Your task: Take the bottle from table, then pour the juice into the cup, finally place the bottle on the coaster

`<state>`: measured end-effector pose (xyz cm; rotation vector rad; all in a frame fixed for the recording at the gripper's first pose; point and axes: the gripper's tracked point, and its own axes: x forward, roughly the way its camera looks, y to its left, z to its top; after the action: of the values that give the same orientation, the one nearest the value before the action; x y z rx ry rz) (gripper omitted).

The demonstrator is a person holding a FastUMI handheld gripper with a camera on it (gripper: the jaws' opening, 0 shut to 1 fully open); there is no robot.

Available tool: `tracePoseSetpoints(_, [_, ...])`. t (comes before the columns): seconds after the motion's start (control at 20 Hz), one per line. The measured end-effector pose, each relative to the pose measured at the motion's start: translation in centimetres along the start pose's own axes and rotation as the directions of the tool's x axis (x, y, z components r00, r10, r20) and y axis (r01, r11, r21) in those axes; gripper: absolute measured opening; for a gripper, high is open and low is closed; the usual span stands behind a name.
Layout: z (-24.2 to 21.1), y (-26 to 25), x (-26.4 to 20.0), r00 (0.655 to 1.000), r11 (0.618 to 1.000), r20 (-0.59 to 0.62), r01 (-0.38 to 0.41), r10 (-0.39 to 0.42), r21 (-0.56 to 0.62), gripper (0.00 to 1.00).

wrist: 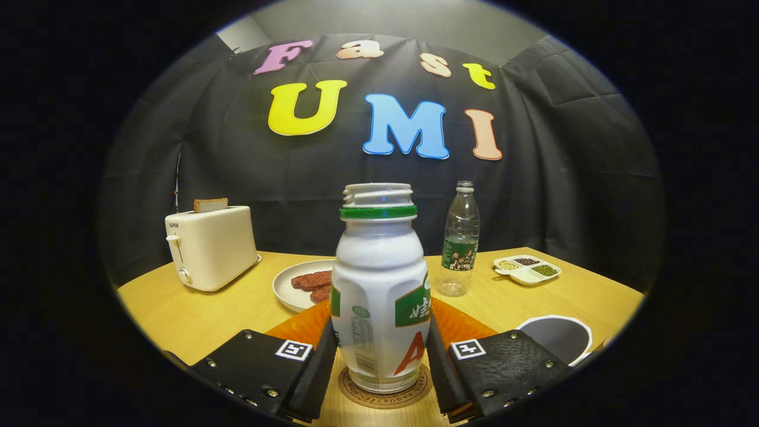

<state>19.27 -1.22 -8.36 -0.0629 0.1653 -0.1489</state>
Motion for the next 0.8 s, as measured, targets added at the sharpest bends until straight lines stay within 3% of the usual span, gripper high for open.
tracePoseSetpoints(0.45, [-0.6, 0.0, -0.1, 1.0, 0.996, -0.001, -0.016, 0.016, 0.088, 0.74])
tracePoseSetpoints(0.6, [-1.2, 0.8, -0.1, 1.0, 0.995, -0.01, -0.027, 0.028, 0.092, 0.95])
tracePoseSetpoints(0.8, [-0.5, 0.6, -0.3, 1.0, 0.997, 0.009, -0.02, 0.019, 0.078, 0.96])
